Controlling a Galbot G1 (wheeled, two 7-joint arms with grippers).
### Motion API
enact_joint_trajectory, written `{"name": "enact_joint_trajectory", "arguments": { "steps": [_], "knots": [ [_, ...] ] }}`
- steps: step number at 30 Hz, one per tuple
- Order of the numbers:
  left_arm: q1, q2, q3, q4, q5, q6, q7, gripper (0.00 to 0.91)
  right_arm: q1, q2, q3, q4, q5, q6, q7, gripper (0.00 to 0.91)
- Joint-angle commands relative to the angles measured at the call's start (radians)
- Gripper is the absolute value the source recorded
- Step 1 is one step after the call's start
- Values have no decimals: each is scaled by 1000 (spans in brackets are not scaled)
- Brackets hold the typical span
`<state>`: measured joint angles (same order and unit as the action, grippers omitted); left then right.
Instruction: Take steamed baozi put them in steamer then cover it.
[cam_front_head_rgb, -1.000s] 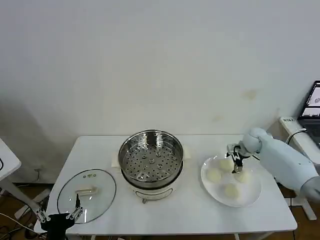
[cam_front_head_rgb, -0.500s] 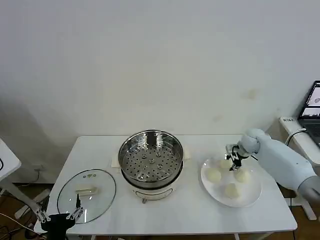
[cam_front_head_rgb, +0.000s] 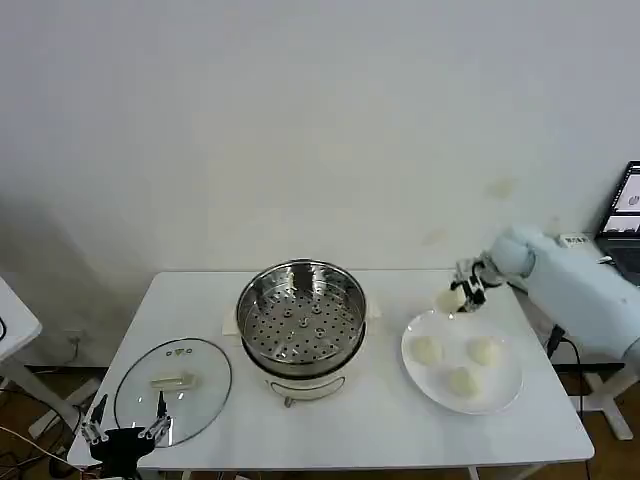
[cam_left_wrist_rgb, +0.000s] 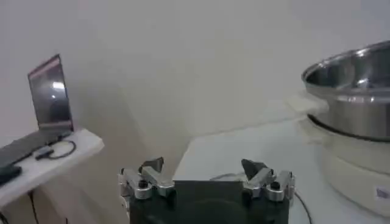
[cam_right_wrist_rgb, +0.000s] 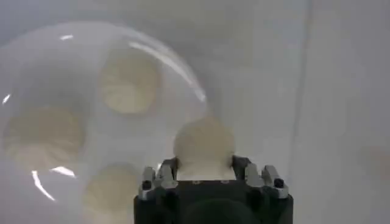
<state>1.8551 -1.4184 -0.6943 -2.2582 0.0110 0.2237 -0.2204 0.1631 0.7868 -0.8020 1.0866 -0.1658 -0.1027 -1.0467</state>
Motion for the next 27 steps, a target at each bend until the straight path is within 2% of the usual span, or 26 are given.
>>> {"name": "enact_joint_trajectory", "arguments": {
  "steps": [1, 3, 9, 14, 16, 21, 25, 27],
  "knots": [
    [-10, 15, 3, 32, -47, 9, 1, 907, 286, 17, -156, 61, 133, 2, -1, 605],
    [-7, 14, 4, 24, -46, 9, 1, 907, 346, 49, -199, 81, 175, 0, 8, 605],
    [8, 20, -5, -12, -61, 21, 8, 907, 417, 139, -242, 132, 228, 27, 43, 605],
    [11, 32, -27, -27, -160, 62, 23, 907, 469, 231, -326, 187, 279, 49, 56, 605],
    [17, 39, -36, -34, -188, 79, 32, 907, 468, 268, -339, 199, 294, 63, 83, 605],
    [31, 49, -50, -51, -210, 85, 36, 907, 455, 331, -393, 218, 284, 154, 107, 605],
    [35, 64, -86, -79, -347, 148, 54, 907, 468, 368, -470, 222, 267, 266, 134, 605],
    [38, 76, -107, -88, -414, 186, 56, 907, 467, 380, -486, 215, 244, 289, 140, 605]
  ]
}}
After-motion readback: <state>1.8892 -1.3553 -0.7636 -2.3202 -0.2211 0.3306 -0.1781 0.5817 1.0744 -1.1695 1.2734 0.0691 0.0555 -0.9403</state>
